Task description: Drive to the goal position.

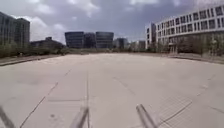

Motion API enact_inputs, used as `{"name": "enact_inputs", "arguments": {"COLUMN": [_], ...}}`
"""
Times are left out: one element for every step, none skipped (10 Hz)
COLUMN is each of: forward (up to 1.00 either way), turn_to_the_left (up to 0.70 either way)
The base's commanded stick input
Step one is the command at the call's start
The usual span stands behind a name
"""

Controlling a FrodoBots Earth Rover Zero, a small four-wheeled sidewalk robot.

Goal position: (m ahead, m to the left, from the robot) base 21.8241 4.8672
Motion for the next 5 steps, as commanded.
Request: {"name": "enact_inputs", "arguments": {"forward": [1.0,1.0,1.0,1.0,1.0], "turn_to_the_left": [0.02,0.02,0.02,0.02,0.02]}}
